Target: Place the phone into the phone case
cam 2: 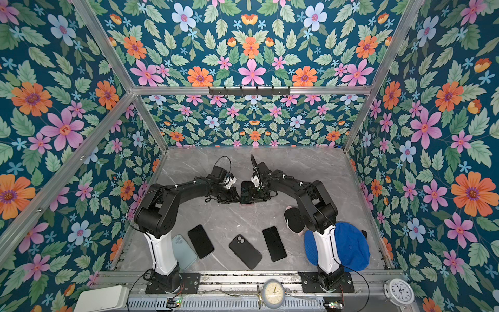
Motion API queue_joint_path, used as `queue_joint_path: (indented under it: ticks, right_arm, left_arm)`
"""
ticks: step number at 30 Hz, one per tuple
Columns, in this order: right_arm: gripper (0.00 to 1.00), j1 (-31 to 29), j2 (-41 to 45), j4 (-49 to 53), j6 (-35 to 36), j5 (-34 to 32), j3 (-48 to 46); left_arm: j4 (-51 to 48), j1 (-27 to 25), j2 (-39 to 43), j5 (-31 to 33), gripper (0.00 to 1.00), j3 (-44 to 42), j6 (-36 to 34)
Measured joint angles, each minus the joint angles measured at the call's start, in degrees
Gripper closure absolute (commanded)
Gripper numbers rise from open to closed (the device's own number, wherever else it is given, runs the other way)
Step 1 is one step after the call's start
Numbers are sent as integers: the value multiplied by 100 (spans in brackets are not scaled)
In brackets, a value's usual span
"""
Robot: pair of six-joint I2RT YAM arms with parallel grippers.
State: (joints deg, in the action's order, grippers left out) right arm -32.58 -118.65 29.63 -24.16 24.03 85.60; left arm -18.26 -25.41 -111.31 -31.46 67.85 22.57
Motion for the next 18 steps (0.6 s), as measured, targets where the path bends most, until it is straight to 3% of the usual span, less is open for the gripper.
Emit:
queue_joint_path:
  ticks: [18]
  right_arm:
    - [56, -15, -118, -131, -57, 114, -146]
  left_arm:
    - [442, 0, 13, -293, 96, -334, 92]
